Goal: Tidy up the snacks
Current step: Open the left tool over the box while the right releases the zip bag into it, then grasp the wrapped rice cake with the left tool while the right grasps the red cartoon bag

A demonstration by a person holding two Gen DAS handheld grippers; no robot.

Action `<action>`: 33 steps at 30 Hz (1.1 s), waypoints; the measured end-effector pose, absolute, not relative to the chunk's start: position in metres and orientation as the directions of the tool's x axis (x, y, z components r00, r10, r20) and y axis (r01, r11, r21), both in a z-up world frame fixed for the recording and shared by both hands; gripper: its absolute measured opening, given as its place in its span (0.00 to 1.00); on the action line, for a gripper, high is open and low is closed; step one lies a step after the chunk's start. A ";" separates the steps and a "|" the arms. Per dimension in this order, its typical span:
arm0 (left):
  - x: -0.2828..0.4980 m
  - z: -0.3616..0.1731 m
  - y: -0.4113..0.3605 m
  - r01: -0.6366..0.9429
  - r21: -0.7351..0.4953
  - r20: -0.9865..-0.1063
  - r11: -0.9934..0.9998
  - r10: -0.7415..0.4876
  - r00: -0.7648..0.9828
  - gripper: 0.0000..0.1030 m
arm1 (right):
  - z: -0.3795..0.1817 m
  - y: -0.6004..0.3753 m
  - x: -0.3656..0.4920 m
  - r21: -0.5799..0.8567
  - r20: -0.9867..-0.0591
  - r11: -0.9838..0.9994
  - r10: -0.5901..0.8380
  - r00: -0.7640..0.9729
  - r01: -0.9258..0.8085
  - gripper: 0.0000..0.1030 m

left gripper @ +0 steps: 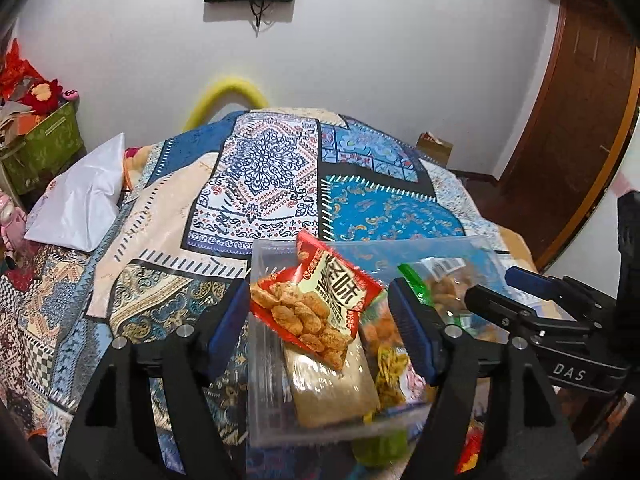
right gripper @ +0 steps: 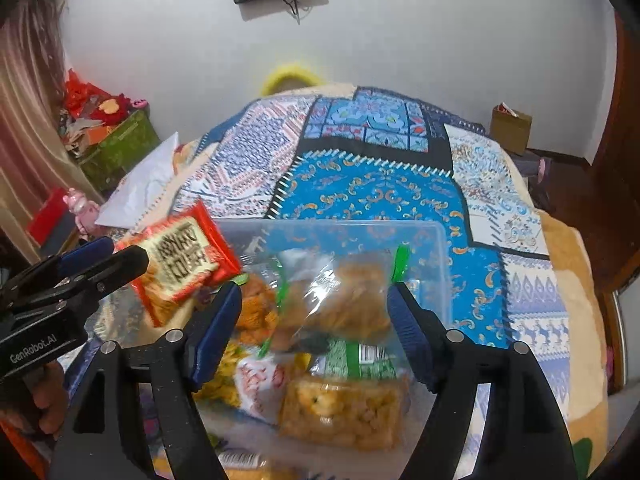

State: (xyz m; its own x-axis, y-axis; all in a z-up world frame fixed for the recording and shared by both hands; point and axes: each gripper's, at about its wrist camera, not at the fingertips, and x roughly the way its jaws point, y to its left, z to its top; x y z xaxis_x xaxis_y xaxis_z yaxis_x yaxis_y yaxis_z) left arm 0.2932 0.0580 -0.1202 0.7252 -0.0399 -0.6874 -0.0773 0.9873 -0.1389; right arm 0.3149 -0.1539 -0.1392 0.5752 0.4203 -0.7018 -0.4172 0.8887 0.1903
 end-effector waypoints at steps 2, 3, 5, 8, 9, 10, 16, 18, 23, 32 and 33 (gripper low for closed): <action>0.283 -0.114 0.058 -0.076 -0.144 -0.686 0.987 -0.044 0.726 0.69 | -0.133 -0.155 0.306 0.171 -0.694 0.889 0.414 0.589 -0.424 0.75; 0.278 -0.112 0.059 -0.077 -0.143 -0.686 0.987 -0.043 0.727 0.69 | -0.129 -0.157 0.300 0.158 -0.688 0.890 0.410 0.599 -0.428 0.79; 0.267 -0.107 0.059 -0.080 -0.141 -0.686 0.987 -0.039 0.727 0.69 | -0.124 -0.159 0.289 0.146 -0.677 0.890 0.409 0.612 -0.433 0.81; 0.247 -0.103 0.060 -0.083 -0.134 -0.686 0.987 -0.032 0.726 0.69 | -0.120 -0.164 0.271 0.157 -0.670 0.880 0.428 0.607 -0.448 0.81; 0.240 -0.103 0.060 -0.084 -0.134 -0.688 0.987 -0.032 0.725 0.69 | -0.120 -0.166 0.263 0.163 -0.669 0.876 0.436 0.602 -0.453 0.81; 0.232 -0.104 0.060 -0.082 -0.132 -0.692 0.988 -0.032 0.722 0.69 | -0.121 -0.166 0.258 0.164 -0.669 0.873 0.440 0.599 -0.459 0.81; 0.196 -0.115 0.058 -0.071 -0.108 -0.721 0.992 -0.029 0.692 0.69 | -0.138 -0.165 0.219 0.146 -0.696 0.861 0.440 0.567 -0.487 0.81; 0.183 -0.122 0.057 -0.066 -0.098 -0.733 0.993 -0.027 0.679 0.69 | -0.149 -0.163 0.206 0.159 -0.716 0.855 0.444 0.539 -0.494 0.81; 0.158 -0.141 0.056 -0.068 -0.099 -0.767 0.993 -0.033 0.640 0.69 | -0.182 -0.156 0.188 0.221 -0.764 0.834 0.470 0.442 -0.506 0.81; 0.122 -0.172 0.056 -0.089 -0.140 -0.815 0.986 -0.064 0.576 0.69 | -0.213 -0.147 0.165 0.161 -0.805 0.838 0.417 0.423 -0.521 0.99; 0.120 -0.175 0.056 -0.092 -0.142 -0.819 0.986 -0.064 0.571 0.69 | -0.214 -0.147 0.163 0.150 -0.804 0.838 0.412 0.429 -0.524 0.99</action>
State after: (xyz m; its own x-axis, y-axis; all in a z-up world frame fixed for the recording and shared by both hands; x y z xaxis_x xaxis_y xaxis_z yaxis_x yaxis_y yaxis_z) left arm 0.1195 0.0555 -0.1748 0.5706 -0.0645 -0.8187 -0.0918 0.9857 -0.1416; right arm 0.1625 -0.1469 -0.2138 0.4294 0.4119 -0.8037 -0.5241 0.8384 0.1497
